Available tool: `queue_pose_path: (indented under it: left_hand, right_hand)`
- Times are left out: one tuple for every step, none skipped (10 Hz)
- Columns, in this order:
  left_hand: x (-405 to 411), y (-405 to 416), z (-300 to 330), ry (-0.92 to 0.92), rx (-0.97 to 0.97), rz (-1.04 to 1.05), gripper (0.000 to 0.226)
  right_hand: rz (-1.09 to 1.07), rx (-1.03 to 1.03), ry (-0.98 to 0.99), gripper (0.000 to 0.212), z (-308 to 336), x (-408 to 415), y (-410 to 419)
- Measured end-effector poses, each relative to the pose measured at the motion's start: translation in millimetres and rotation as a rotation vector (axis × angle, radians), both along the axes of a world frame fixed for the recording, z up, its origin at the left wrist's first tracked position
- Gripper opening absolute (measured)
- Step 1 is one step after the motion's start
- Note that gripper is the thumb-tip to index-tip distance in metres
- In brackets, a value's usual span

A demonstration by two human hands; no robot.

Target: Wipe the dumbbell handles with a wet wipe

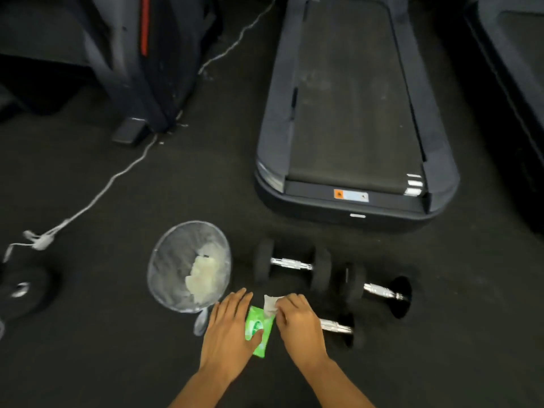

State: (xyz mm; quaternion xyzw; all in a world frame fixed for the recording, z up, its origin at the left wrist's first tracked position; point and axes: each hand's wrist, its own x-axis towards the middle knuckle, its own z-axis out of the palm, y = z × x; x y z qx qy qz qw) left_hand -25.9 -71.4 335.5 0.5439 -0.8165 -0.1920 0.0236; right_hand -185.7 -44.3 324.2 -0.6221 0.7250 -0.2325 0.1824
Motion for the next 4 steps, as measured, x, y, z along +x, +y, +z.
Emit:
queue_pose_path:
  left_hand:
    - [53.5, -27.6, 25.5, 0.017, -0.029, 0.160, 0.076]
    - [94.9, -50.1, 29.2, 0.009, -0.037, 0.268, 0.072]
    - [134.6, -60.8, 9.1, -0.005, -0.032, 0.317, 0.071]
    - [154.1, -62.0, -11.2, -0.083, 0.072, 0.349, 0.075]
  right_hand:
    - [0.051, -0.046, -0.034, 0.017, 24.8, 57.3, -43.3]
    - [0.084, -0.059, -0.075, 0.007, 26.6, 98.4, -82.1]
    - [0.115, -0.040, -0.083, 0.016, 3.7, 132.7, -105.8]
    - [0.225, 0.194, 0.056, 0.047, -23.5, 150.5, -111.8]
